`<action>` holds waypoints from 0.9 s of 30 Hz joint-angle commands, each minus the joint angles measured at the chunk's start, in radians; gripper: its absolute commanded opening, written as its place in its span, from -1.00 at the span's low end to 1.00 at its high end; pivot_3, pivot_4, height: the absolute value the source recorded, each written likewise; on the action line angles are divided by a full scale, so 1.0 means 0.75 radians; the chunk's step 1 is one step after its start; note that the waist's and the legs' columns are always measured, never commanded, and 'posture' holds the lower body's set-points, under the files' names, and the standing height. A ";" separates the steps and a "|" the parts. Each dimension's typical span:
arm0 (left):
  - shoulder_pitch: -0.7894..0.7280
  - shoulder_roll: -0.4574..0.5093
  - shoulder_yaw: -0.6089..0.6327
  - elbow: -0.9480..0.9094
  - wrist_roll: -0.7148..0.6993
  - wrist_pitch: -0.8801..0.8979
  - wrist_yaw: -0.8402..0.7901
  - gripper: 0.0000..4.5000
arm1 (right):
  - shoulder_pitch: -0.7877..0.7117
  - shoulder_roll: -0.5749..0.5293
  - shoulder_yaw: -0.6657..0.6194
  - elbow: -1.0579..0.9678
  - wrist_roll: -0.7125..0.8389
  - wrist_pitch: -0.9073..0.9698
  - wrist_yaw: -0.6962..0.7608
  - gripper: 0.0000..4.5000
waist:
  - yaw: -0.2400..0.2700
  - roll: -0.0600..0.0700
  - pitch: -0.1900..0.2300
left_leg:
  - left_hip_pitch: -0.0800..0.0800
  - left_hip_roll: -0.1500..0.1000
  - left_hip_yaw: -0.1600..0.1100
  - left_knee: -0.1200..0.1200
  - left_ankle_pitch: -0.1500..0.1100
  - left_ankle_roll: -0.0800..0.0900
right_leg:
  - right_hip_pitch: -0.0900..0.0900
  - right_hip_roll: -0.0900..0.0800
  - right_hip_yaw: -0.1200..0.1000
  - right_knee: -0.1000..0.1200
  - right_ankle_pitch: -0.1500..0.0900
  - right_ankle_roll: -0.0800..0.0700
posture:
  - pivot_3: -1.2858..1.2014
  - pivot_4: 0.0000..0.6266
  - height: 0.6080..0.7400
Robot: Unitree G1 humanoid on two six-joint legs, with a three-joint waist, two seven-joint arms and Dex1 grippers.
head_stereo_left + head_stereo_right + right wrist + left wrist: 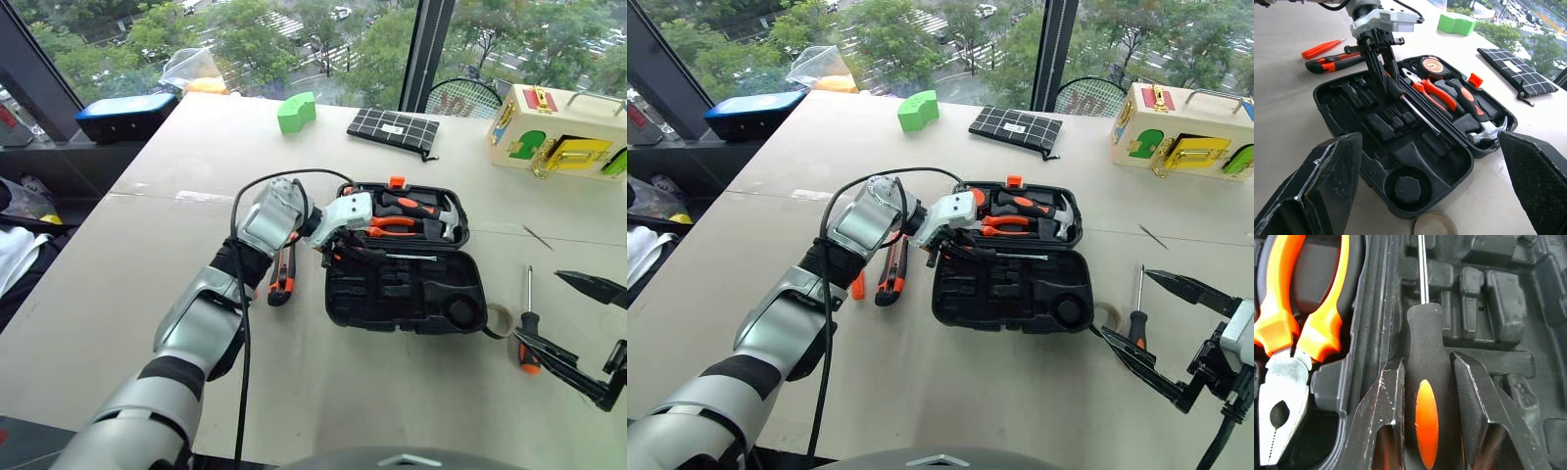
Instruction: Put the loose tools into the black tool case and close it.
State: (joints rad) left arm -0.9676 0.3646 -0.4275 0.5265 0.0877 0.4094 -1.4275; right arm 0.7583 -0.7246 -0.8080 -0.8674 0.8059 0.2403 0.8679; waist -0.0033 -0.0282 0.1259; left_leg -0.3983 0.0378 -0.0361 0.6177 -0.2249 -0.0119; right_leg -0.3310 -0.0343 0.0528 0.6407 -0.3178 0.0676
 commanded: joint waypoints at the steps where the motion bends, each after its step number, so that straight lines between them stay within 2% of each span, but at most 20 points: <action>1: -0.003 -0.010 -0.008 -0.027 -0.007 -0.007 0.019 -0.63 | -0.002 0.004 -0.062 -0.025 0.010 0.008 0.009 1.00 | -0.002 0.000 0.000 | 0.000 0.000 0.000 0.000 0.000 0.000 | 0.000 0.000 0.000 0.000 0.000 0.000 | 0.03 -0.52 1.00; 7: -0.014 -0.003 -0.030 0.046 0.029 -0.072 0.067 -0.63 | -0.001 0.015 -0.068 -0.036 0.008 0.020 0.010 1.00 | -0.001 0.000 0.000 | 0.000 0.000 0.000 0.000 0.000 0.000 | 0.000 0.000 0.000 0.000 0.000 0.000 | 0.03 -0.52 1.00; 9: -0.024 0.008 -0.030 0.062 0.039 -0.103 0.068 -0.19 | -0.003 0.018 -0.064 -0.036 0.005 0.020 0.010 1.00 | -0.001 0.000 0.000 | 0.001 0.000 0.000 0.001 0.000 0.000 | 0.000 0.000 0.000 0.000 0.000 0.000 | 0.03 -0.52 1.00; 10: -0.029 0.014 -0.025 0.065 0.038 -0.117 0.068 -0.09 | -0.005 0.020 -0.060 -0.035 0.002 0.019 0.010 1.00 | -0.001 0.000 0.000 | 0.001 0.000 0.000 0.001 0.000 0.000 | 0.001 0.000 0.000 0.000 0.000 0.000 | 0.03 -0.52 1.00; 11: -0.032 0.019 -0.020 0.067 0.036 -0.126 0.066 0.13 | -0.006 0.021 -0.057 -0.036 0.000 0.020 0.010 1.00 | -0.001 0.000 0.000 | 0.001 0.000 0.000 0.001 0.000 0.000 | 0.001 0.000 0.000 0.001 0.000 0.000 | 0.03 -0.52 1.00; 14: -0.060 0.016 0.104 -0.020 -0.094 -0.053 0.045 0.69 | -0.007 0.031 -0.041 -0.042 -0.012 0.017 0.007 1.00 | -0.002 0.000 0.000 | 0.001 0.000 0.000 0.001 0.000 0.000 | 0.001 0.000 0.000 0.002 0.000 0.000 | 0.03 -0.52 1.00; 17: -0.046 0.048 0.172 -0.151 -0.198 0.069 -0.007 0.69 | -0.010 0.042 -0.036 -0.042 -0.020 0.015 0.006 1.00 | -0.003 0.000 0.000 | 0.000 0.000 0.000 0.001 0.000 0.000 | 0.000 0.000 0.000 0.001 0.000 0.000 | 0.03 -0.52 1.00; 18: -0.032 0.056 0.183 -0.188 -0.214 0.105 -0.002 0.43 | -0.010 0.046 -0.033 -0.042 -0.025 0.013 0.007 1.00 | -0.004 0.001 0.000 | 0.000 0.000 0.000 0.001 0.000 0.000 | 0.000 0.000 0.000 0.001 0.000 0.000 | 0.03 -0.52 1.00; 20: 0.008 0.061 0.201 -0.244 -0.237 0.142 0.034 0.09 | -0.014 0.051 -0.022 -0.040 -0.034 0.011 0.006 1.00 | -0.002 0.001 0.000 | 0.000 0.000 -0.001 0.001 0.000 0.000 | 0.000 0.000 -0.001 0.001 0.000 0.000 | 0.03 -0.52 1.00; 25: 0.102 0.034 0.232 -0.336 -0.269 0.229 0.178 -0.98 | -0.044 0.049 0.012 -0.041 -0.052 0.018 -0.001 1.00 | -0.002 0.001 -0.001 | 0.002 0.000 0.000 0.002 0.000 0.000 | 0.001 0.000 0.000 0.001 0.000 0.000 | 0.03 -0.52 1.00; 27: 0.158 0.064 0.218 -0.428 -0.300 0.283 0.157 -0.98 | -0.050 0.045 0.010 -0.041 -0.049 0.023 -0.001 1.00 | -0.003 0.001 -0.001 | 0.002 0.000 0.000 0.002 0.000 0.000 | 0.001 0.000 0.000 0.001 0.000 0.000 | 0.03 -0.52 1.00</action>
State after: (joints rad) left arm -0.8550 0.3951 -0.2783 0.2980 -0.1015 0.5877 -1.3042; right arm 0.7272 -0.6886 -0.7926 -0.8838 0.7631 0.2592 0.8679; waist -0.0059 -0.0272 0.1256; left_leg -0.3972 0.0379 -0.0362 0.6193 -0.2248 -0.0119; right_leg -0.3300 -0.0345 0.0531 0.6417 -0.3178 0.0677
